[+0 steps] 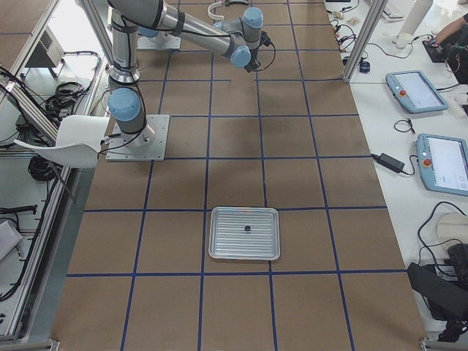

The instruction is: Place bearing gear from tray to pile

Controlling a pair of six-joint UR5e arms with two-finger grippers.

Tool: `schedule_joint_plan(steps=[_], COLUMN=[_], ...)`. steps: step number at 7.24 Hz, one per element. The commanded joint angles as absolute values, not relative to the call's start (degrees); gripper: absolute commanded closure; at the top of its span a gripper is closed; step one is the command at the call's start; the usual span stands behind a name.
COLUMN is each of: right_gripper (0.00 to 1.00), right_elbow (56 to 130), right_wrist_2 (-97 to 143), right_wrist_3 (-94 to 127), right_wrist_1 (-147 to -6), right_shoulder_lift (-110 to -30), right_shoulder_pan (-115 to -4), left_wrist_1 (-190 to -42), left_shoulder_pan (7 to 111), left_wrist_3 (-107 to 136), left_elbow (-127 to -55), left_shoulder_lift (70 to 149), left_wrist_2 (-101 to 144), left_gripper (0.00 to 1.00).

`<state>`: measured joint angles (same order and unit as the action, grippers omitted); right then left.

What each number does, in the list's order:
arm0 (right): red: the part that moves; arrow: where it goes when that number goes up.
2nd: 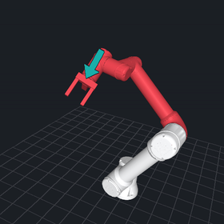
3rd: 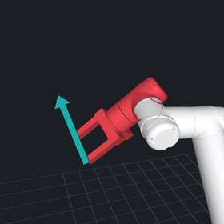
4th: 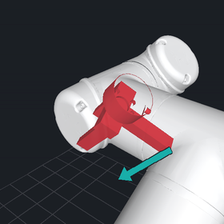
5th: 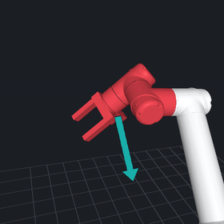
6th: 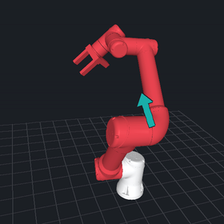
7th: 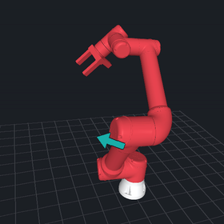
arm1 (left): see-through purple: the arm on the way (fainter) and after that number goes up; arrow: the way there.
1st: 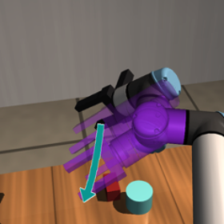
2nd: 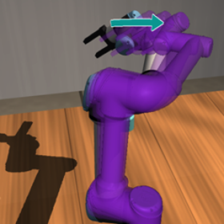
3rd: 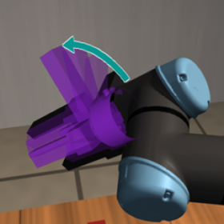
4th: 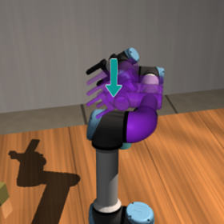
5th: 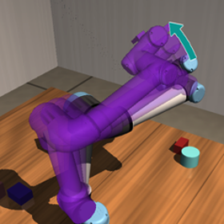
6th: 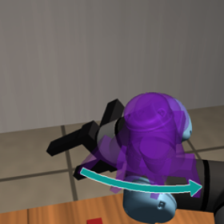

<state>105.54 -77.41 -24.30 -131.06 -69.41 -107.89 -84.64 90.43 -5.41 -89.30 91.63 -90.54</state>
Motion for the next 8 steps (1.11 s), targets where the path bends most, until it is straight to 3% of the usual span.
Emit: schedule_joint_plan(steps=[1,2,4,5,8], right_gripper=[0.53,0.01,0.00,0.00,0.00], right_elbow=[105.56,105.47,103.46,101.19,99.23], right_wrist_2=[-81.28,-83.04,-88.04,-92.85,-96.22], right_wrist_3=[-23.47,-23.47,-28.96,-37.27,-44.21], right_wrist_1=[-133.33,-133.07,-128.25,-118.75,-114.25], right_shoulder_lift=[-67.68,-67.68,-70.29,-75.36,-78.40], right_shoulder_pan=[-109.25,-109.16,-104.45,-98.67,-74.00], left_wrist_1=[-84.55,-83.68,-74.93,-74.19,-67.88], left_shoulder_pan=[90.53,90.01,89.91,89.91,93.84], left_wrist_3=[-5.01,-5.36,-5.88,-7.54,-1.69], left_elbow=[-89.39,-89.38,-91.22,-92.01,-92.28], left_shoulder_lift=[92.19,93.07,96.13,98.33,105.44], left_wrist_2=[-90.70,-90.53,-90.44,-89.92,-87.72], left_gripper=[0.00,0.00,0.00,0.00,0.02])
